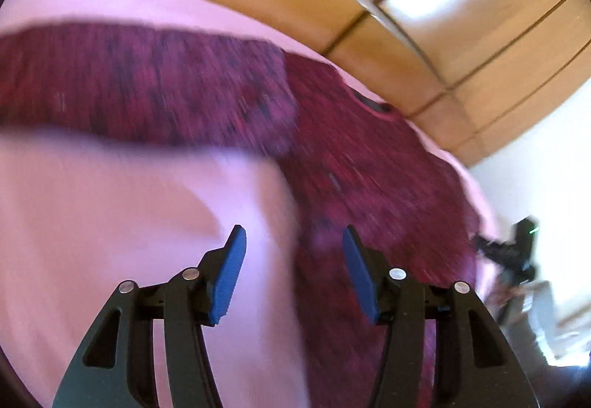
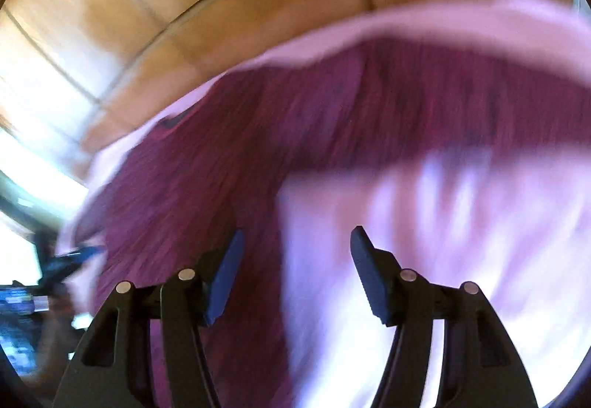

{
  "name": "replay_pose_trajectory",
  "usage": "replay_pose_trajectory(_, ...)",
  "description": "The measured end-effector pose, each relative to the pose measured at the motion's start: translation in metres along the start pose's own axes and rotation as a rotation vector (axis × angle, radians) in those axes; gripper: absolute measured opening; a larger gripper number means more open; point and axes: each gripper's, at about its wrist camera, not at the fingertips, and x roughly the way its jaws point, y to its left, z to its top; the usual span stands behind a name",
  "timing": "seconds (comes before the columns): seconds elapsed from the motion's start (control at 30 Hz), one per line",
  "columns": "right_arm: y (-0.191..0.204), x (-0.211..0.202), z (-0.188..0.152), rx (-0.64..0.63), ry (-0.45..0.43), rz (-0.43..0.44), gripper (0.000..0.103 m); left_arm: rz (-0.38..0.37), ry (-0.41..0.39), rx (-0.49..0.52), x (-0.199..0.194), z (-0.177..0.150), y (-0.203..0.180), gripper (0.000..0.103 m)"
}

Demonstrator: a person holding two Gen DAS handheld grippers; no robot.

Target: Fold small clothes

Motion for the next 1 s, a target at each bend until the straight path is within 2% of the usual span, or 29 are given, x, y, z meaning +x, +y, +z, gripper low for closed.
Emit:
replay_pose_trajectory(0.03,-0.003,-0.002,-0.014,0.028,0.029,0.057,0.065,-0.053,0.015,-0.017,-0.001,-0.010,0.000,0.053)
replay_pose_trajectory(0.1,-0.005,-0.008,-0.049,0.080,0.091,0.144,0.068,-0.104,0.032,-0.050,0.001,-0.019,-0.002,0.053)
replay_pose_trajectory(0.2,-0.005,-0.016,-0.080,0.098,0.134,0.198,0.069,-0.138,0.051,-0.065,0.011,-0.024,-0.010,0.053)
replay_pose_trajectory(0.23,0.003,-0.020,-0.094,0.093,0.141,0.191,0.068,-0.138,0.058,-0.058,0.014,-0.026,-0.013,0.052)
replay_pose_trajectory(0.27,0.011,-0.024,-0.106,0.070,0.150,0.173,0.058,-0.137,0.067,-0.041,0.018,-0.024,-0.017,0.046)
replay_pose_trajectory(0.3,0.016,-0.024,-0.110,0.041,0.151,0.135,0.031,-0.126,0.072,-0.021,0.023,-0.022,-0.023,0.016)
replay_pose_trajectory(0.33,0.019,-0.026,-0.113,0.004,0.158,0.082,0.019,-0.106,0.071,-0.005,0.025,-0.020,-0.026,0.008)
replay_pose_trajectory(0.37,0.024,-0.028,-0.114,-0.029,0.159,0.053,0.016,-0.079,0.060,0.013,0.024,-0.013,-0.031,0.006)
replay_pose_trajectory(0.43,0.044,-0.051,-0.110,-0.106,0.101,0.054,0.013,-0.058,0.013,0.057,0.008,0.003,-0.040,0.005)
replay_pose_trajectory(0.5,0.065,-0.079,-0.107,-0.184,0.026,0.097,0.012,-0.077,-0.051,0.121,-0.018,0.020,-0.060,0.005)
replay_pose_trajectory(0.53,0.076,-0.093,-0.109,-0.236,-0.008,0.094,0.011,-0.048,-0.077,0.189,-0.032,0.024,-0.074,0.005)
replay_pose_trajectory(0.57,0.080,-0.098,-0.114,-0.266,-0.002,0.076,0.011,-0.030,-0.085,0.218,-0.037,0.025,-0.077,0.005)
replay_pose_trajectory(0.6,0.078,-0.095,-0.120,-0.264,0.025,0.072,0.011,-0.016,-0.077,0.230,-0.041,0.023,-0.076,0.005)
replay_pose_trajectory(0.63,0.072,-0.082,-0.132,-0.256,0.091,0.047,0.011,0.005,-0.054,0.227,-0.039,0.019,-0.073,0.005)
replay_pose_trajectory(0.67,0.068,-0.072,-0.142,-0.259,0.138,0.020,0.011,0.058,-0.020,0.217,-0.032,0.012,-0.063,0.005)
replay_pose_trajectory(0.73,0.057,-0.046,-0.157,-0.278,0.237,-0.052,0.011,0.099,0.058,0.209,-0.016,-0.007,-0.050,0.007)
replay_pose_trajectory(0.77,0.055,-0.035,-0.165,-0.281,0.255,-0.092,0.011,0.122,0.097,0.196,-0.008,-0.024,-0.044,0.007)
replay_pose_trajectory(0.83,0.048,-0.031,-0.166,-0.217,0.244,-0.077,0.017,0.105,0.124,0.166,-0.005,-0.043,-0.037,0.007)
replay_pose_trajectory(0.93,0.051,-0.039,-0.163,-0.186,0.210,-0.065,0.034,0.074,0.100,0.143,-0.017,-0.070,-0.038,0.007)
replay_pose_trajectory(0.97,0.050,-0.042,-0.163,-0.173,0.205,-0.051,0.061,0.067,0.108,0.148,-0.019,-0.078,-0.041,0.007)
replay_pose_trajectory(1.0,0.049,-0.043,-0.161,-0.151,0.197,-0.034,0.081,0.078,0.114,0.170,-0.019,-0.084,-0.045,0.007)
